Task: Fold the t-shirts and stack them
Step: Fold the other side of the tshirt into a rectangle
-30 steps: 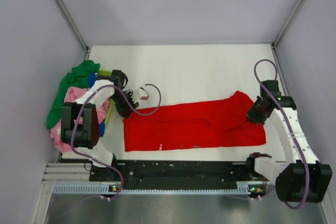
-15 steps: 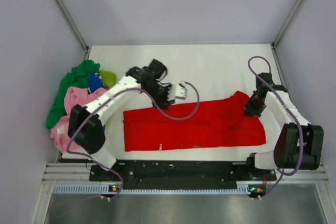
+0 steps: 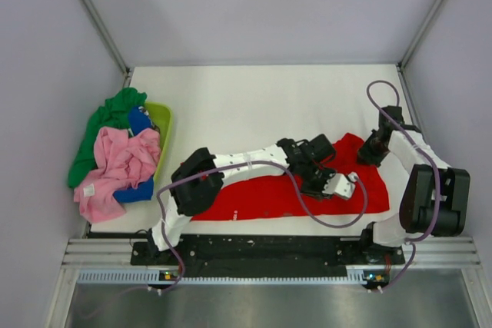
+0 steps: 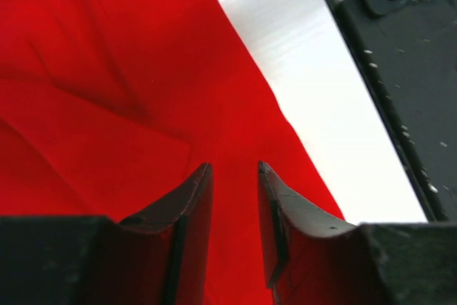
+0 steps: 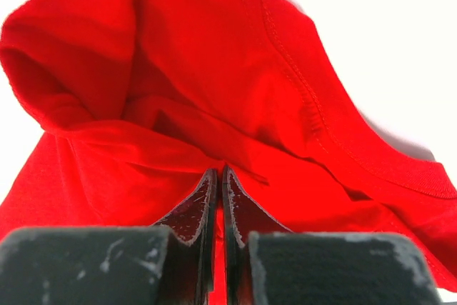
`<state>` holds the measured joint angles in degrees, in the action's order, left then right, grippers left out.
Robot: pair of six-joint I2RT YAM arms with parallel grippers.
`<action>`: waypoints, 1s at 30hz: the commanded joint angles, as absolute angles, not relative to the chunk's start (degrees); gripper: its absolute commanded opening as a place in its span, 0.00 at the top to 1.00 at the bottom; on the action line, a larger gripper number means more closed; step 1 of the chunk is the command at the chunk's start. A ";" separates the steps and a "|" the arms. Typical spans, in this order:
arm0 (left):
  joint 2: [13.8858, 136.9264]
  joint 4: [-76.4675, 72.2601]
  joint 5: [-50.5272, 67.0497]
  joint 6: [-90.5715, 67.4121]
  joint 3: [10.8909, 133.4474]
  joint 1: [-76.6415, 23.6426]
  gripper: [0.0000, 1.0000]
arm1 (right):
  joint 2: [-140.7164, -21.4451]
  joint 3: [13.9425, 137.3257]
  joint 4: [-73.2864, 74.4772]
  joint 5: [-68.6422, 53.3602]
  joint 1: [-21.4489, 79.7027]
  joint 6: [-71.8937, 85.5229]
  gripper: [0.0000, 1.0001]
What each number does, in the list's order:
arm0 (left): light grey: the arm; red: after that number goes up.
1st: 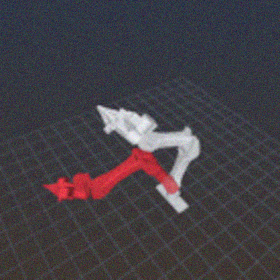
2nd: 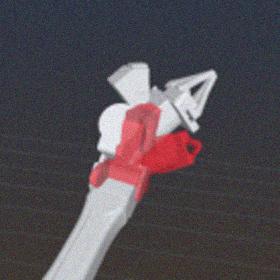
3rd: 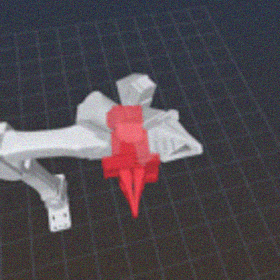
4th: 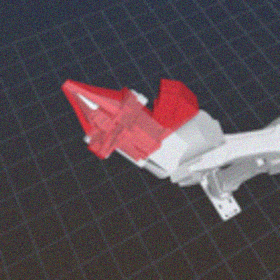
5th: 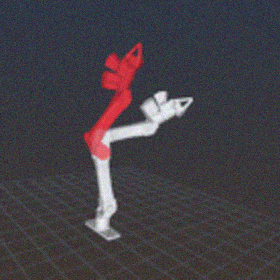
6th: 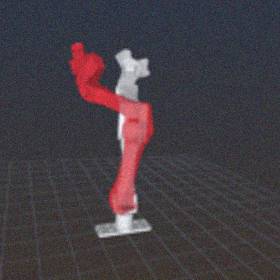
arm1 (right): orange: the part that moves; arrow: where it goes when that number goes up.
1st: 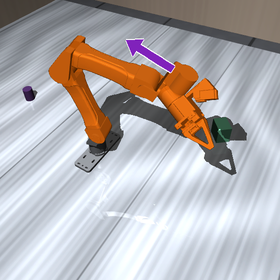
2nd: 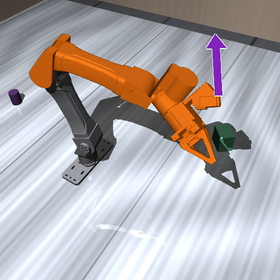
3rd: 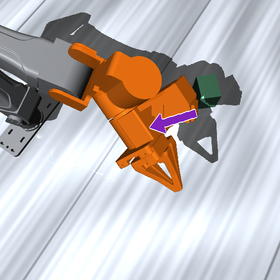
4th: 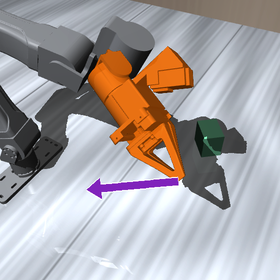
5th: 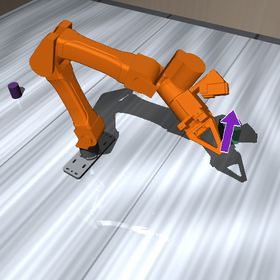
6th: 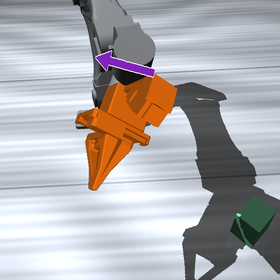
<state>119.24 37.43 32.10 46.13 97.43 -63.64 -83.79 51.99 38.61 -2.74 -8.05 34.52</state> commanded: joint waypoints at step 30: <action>127.62 22.59 19.60 46.23 96.77 -65.65 0.71 | -79.10 49.48 35.33 -5.36 -8.53 33.22 1.00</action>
<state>127.31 25.15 21.80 47.16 96.86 -65.43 -81.49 49.47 36.21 -4.91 -8.05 34.02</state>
